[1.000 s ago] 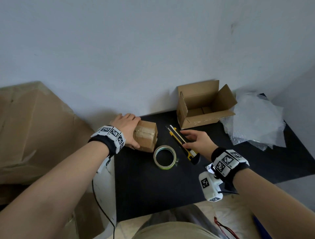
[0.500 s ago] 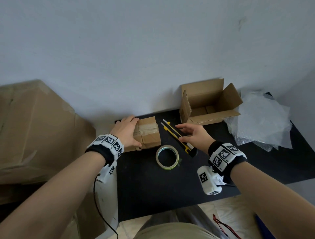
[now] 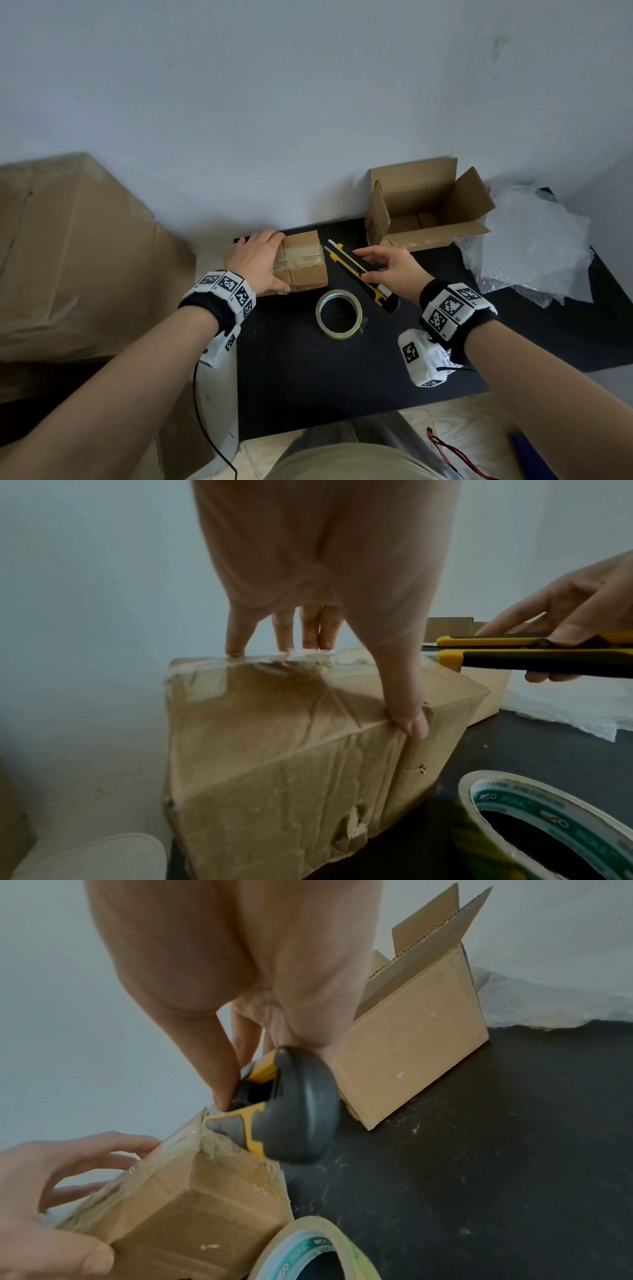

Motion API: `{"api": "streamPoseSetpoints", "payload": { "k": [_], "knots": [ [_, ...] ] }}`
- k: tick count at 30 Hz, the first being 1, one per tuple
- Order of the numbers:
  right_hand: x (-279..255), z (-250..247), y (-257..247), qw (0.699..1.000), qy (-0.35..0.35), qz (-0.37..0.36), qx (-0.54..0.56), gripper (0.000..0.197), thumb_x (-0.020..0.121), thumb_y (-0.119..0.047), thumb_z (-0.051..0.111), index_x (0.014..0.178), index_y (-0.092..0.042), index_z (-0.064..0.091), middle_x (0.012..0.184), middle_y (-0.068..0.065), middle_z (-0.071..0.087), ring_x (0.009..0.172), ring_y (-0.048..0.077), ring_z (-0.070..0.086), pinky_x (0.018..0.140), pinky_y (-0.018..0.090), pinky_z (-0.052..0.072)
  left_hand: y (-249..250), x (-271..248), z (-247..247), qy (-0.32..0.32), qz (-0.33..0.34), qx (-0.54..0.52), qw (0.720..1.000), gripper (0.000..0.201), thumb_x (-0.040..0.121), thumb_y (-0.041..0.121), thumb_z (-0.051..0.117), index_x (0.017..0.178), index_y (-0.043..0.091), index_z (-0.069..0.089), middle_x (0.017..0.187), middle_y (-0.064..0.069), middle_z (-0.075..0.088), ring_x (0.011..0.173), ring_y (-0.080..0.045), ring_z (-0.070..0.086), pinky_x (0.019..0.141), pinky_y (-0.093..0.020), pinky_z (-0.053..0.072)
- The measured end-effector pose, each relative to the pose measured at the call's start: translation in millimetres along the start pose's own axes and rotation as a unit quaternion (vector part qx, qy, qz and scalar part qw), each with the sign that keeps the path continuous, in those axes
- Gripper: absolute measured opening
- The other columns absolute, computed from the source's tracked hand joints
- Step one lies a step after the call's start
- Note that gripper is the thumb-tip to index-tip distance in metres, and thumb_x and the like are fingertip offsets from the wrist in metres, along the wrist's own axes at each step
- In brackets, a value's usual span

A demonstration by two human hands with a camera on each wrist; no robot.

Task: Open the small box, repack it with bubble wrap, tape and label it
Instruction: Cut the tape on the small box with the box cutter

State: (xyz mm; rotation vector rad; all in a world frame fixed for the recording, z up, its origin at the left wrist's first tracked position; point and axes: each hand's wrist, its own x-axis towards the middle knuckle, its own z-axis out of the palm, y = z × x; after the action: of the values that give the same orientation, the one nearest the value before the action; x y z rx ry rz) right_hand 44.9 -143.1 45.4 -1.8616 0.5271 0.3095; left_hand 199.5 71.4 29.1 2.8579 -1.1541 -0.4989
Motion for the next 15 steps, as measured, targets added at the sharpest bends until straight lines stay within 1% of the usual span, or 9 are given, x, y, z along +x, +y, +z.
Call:
{"api": "streamPoseSetpoints", "payload": {
  "k": [5,8,11,15],
  "knots": [
    [1.3,-0.4,-0.2,1.000,-0.007,0.005,-0.011,0.050,0.085,0.000,0.062,0.129,-0.021,0.052,0.119,-0.001,0.061,0.109,0.010,0.056,0.099,0.037,0.047,1.1,-0.2,0.4,-0.001,-0.001,0.005,1.000,0.104,0.057,0.054,0.081,0.141,0.014,0.033,0.141,-0.002,0.038,0.127,-0.024,0.039,0.108,-0.047,0.032],
    [0.7,-1.0,0.0,1.000,-0.010,0.005,-0.012,0.050,0.084,0.001,0.062,0.129,-0.019,0.053,0.118,-0.002,0.062,0.110,0.009,0.056,0.099,0.036,0.046,0.7,0.0,-0.4,-0.001,-0.001,0.004,1.000,0.104,0.058,0.054,0.081,0.141,0.014,0.033,0.141,-0.002,0.038,0.127,-0.024,0.039,0.108,-0.046,0.031],
    [-0.8,-1.2,2.0,1.000,-0.014,0.001,-0.019,0.049,0.083,0.004,0.063,0.127,-0.018,0.056,0.119,0.000,0.063,0.112,0.010,0.057,0.100,0.035,0.046,0.7,0.4,-0.9,-0.001,0.000,0.007,1.000,0.104,0.058,0.055,0.080,0.141,0.014,0.034,0.141,-0.002,0.039,0.126,-0.024,0.040,0.108,-0.045,0.032],
    [-4.1,-1.6,2.4,0.999,-0.023,-0.004,-0.027,0.049,0.083,0.006,0.061,0.127,-0.016,0.056,0.115,-0.002,0.063,0.109,0.009,0.058,0.100,0.034,0.046,0.6,2.2,-1.8,-0.004,-0.003,0.004,1.000,0.104,0.057,0.057,0.080,0.141,0.014,0.034,0.140,-0.002,0.039,0.124,-0.024,0.042,0.107,-0.043,0.033]
  ]
}}
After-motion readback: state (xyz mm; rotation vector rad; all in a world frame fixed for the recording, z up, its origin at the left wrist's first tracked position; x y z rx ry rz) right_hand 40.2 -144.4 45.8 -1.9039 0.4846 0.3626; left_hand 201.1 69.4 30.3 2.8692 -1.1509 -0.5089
